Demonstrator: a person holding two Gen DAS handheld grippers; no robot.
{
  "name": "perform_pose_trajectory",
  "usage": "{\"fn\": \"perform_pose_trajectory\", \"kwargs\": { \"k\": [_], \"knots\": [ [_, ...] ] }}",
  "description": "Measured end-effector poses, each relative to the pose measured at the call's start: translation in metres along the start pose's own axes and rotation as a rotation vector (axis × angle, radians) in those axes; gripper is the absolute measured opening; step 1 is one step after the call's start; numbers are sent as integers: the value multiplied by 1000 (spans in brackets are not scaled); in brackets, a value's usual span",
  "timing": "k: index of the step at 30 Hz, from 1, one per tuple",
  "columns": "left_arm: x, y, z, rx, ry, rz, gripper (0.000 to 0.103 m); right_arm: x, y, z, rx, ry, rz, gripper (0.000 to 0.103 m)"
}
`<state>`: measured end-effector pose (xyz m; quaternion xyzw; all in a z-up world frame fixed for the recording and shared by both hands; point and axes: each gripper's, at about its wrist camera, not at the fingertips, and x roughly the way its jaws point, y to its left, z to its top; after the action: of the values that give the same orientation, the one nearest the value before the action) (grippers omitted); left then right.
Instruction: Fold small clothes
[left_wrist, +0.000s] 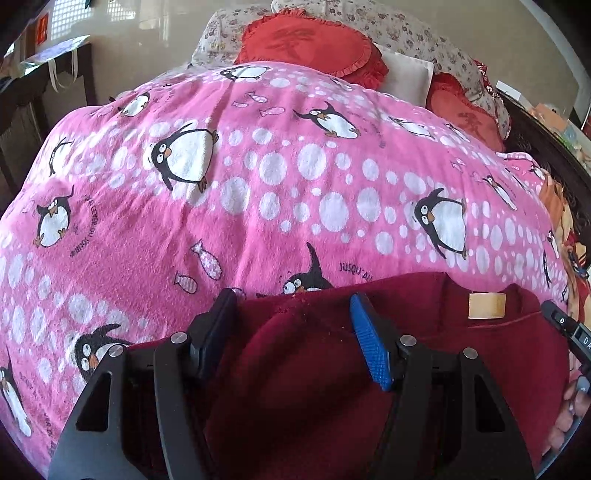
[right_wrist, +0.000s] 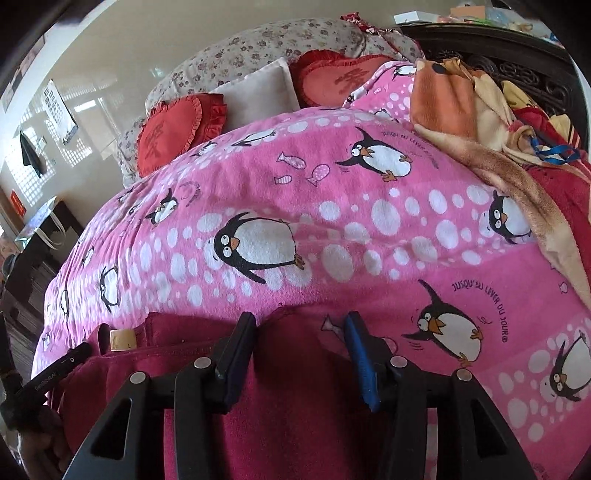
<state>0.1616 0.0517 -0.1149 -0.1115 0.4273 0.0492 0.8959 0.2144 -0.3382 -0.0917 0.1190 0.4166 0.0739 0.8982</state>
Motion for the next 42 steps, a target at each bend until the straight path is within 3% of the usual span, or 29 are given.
{"fn": "perform_pose_trajectory", "kwargs": {
  "k": [5,7,10,12,15,18,19,20,23,26,29,32,36,39,42],
  "knots": [
    [1,1,0,1,6,-6,65,0,3,6,27,27,12,47],
    [1,2,0,-2,6,-11,65,-13,10,16,8,51,-21,45],
    [2,3,1,6,8,-3,66,-67,46,23,-89,-90,-13,42],
    [2,2,0,12,9,5,66,-81,73,13,-170,-99,6,50],
    [3,1,1,12,12,-1,67,-57,101,-11,-290,-8,-36,56],
    [3,-2,1,19,15,2,69,-6,89,-37,-279,144,-79,61],
    [4,-2,1,22,16,3,70,-7,87,-43,-286,72,-58,63],
    [4,-4,1,25,17,4,70,-9,88,-44,-292,54,-44,70],
    [5,-7,1,30,20,-2,73,-8,98,-48,-347,69,-70,78],
    [6,-8,2,31,20,-2,73,-7,98,-46,-353,109,-15,88],
    [6,-9,2,31,22,-4,73,-7,98,-51,-357,89,24,98],
    [7,-9,3,34,37,-16,79,-4,98,-52,-358,82,24,100],
    [14,-18,10,66,88,-59,101,-1,98,-50,-360,89,21,101],
    [23,-34,13,144,127,4,102,3,101,-50,-373,93,8,102],
    [23,-41,15,151,163,24,102,4,100,-49,-363,93,21,102]
  ]
}}
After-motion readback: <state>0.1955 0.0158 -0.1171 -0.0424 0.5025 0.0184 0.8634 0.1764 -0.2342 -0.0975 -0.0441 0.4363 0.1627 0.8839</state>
